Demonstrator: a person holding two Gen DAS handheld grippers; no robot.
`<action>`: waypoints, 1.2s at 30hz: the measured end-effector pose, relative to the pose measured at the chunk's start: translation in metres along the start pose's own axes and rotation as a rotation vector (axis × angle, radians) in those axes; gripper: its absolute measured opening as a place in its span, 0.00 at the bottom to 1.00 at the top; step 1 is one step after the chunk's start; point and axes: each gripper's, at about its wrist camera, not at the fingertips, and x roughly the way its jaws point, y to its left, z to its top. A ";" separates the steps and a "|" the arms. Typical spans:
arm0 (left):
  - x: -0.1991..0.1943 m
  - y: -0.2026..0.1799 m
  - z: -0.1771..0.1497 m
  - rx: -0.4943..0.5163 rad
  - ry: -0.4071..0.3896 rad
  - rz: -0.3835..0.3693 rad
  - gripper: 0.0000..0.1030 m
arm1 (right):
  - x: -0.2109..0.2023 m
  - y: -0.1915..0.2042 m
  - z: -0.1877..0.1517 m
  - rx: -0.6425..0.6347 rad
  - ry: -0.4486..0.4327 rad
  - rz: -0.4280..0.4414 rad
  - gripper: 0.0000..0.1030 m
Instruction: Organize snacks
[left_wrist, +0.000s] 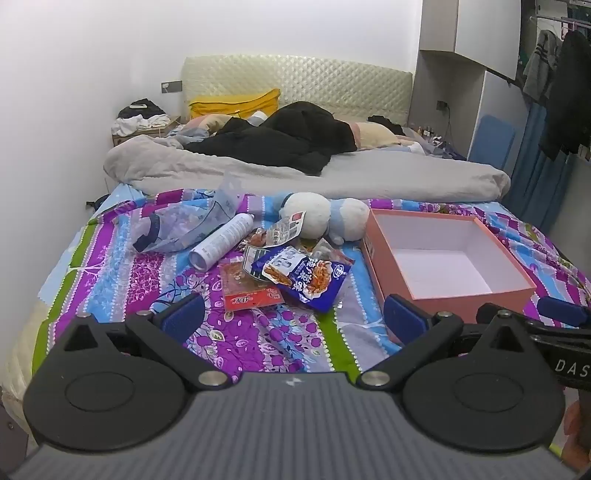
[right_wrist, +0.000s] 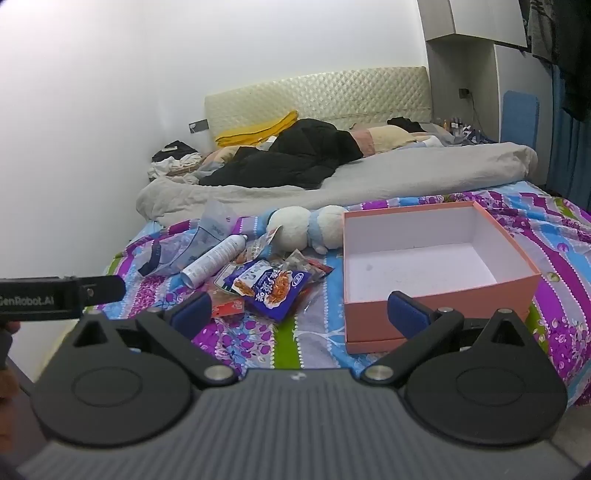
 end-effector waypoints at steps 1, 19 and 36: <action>0.000 0.000 0.000 -0.002 0.002 -0.001 1.00 | 0.000 0.000 0.000 0.002 0.002 0.000 1.00; 0.002 0.007 0.000 -0.017 0.004 -0.028 1.00 | -0.004 -0.002 0.000 -0.006 -0.012 0.001 1.00; -0.007 0.008 -0.001 0.012 -0.075 -0.010 1.00 | -0.007 0.000 0.003 0.011 -0.034 0.000 1.00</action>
